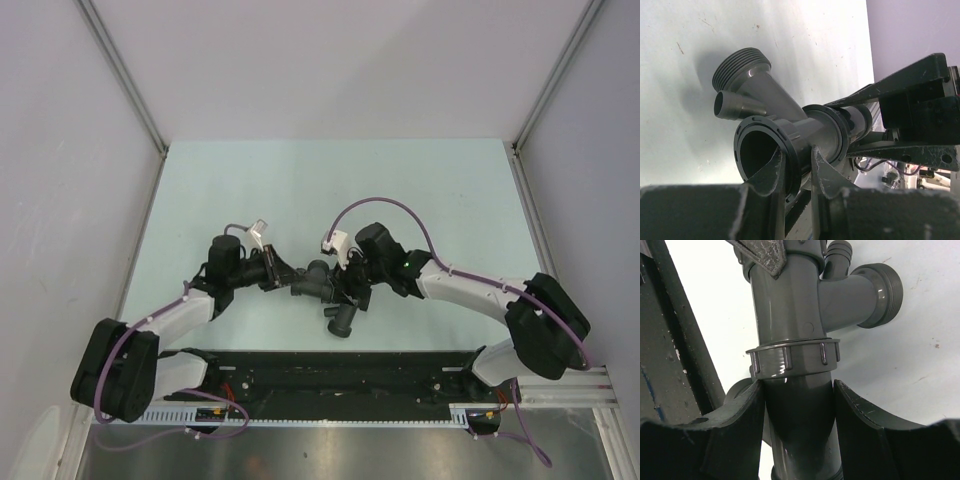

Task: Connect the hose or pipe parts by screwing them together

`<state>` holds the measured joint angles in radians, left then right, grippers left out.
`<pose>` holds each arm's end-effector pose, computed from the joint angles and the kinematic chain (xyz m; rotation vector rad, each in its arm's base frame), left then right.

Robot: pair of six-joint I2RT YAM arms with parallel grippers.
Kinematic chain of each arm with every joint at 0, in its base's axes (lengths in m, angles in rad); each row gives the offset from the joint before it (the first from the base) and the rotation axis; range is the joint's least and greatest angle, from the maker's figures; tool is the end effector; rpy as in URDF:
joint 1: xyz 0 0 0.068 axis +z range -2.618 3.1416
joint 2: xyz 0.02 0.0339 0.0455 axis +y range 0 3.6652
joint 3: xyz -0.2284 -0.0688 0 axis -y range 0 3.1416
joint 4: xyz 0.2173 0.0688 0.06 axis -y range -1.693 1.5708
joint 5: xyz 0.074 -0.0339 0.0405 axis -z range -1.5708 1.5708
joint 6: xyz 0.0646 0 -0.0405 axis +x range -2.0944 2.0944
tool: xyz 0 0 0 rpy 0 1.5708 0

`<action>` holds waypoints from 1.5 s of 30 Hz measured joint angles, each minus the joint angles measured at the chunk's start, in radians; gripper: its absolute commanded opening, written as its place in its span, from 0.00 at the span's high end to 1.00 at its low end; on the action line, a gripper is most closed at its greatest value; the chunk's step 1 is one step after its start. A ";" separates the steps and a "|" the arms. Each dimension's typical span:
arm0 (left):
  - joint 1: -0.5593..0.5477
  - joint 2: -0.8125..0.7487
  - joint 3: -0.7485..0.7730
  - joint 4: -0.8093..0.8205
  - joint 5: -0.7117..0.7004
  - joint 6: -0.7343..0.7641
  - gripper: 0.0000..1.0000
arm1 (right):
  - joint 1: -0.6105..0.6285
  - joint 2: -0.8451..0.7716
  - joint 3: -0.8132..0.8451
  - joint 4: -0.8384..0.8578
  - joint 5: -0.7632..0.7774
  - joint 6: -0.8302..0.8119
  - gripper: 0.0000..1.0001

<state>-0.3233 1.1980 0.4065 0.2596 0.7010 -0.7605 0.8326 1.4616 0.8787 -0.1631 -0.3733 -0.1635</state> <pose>0.2129 -0.1153 0.1512 -0.0284 2.2727 -1.3530 0.1899 0.2437 0.1800 -1.3045 1.9891 0.7634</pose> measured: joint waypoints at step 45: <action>-0.087 -0.032 -0.093 0.188 -0.394 -0.025 0.44 | -0.069 0.215 0.042 0.177 -0.164 0.124 1.00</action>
<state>-0.4107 1.1656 0.3138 0.4477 0.3065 -0.7856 0.7631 1.6764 0.9203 0.0135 -0.5377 -0.0399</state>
